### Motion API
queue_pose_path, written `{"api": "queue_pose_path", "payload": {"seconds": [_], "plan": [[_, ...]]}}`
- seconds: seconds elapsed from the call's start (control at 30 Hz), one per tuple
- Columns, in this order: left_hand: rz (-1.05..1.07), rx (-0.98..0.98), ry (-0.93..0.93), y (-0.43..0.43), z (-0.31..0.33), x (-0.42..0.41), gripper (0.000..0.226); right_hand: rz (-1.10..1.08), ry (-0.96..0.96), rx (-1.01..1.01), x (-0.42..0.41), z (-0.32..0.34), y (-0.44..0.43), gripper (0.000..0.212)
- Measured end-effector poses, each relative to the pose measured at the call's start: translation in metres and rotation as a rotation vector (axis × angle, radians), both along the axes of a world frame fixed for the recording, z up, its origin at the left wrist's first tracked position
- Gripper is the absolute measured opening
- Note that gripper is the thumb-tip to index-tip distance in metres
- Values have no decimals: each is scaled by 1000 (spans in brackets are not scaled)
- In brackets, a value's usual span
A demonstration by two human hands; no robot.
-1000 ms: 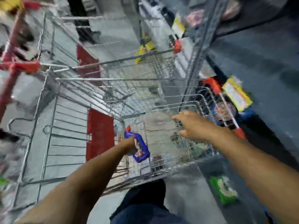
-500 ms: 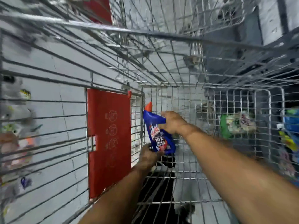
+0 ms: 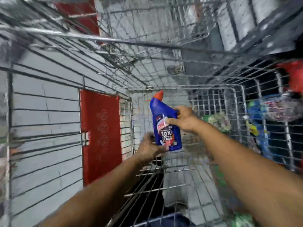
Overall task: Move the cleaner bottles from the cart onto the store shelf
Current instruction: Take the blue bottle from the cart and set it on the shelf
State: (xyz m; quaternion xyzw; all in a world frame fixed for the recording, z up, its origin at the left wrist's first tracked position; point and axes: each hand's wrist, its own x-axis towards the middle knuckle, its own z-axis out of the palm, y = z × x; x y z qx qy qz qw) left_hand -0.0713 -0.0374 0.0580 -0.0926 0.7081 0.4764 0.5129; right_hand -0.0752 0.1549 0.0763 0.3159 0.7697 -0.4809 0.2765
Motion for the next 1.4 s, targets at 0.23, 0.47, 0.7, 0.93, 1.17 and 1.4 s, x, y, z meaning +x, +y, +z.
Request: {"api": "queue_pose_path", "payload": {"seconds": [0.23, 0.47, 0.7, 0.93, 1.17, 1.4], "plan": [[-177, 309, 250, 53, 145, 8, 54, -436, 460, 62, 86, 171, 37, 46], [-367, 638, 428, 76, 269, 85, 59, -638, 879, 209, 227, 315, 28, 42], [-579, 799, 537, 121, 295, 192, 65, -820, 1010, 486, 364, 338, 15, 48], [-884, 932, 502, 199, 306, 302, 66, -1136, 948, 822, 483, 348, 16, 52], [-978, 905, 462, 209, 284, 278, 66, -1124, 889, 868, 466, 341, 15, 54], [-1063, 802, 756, 245, 297, 130, 55, -908, 875, 867, 325, 332, 50, 58]]}}
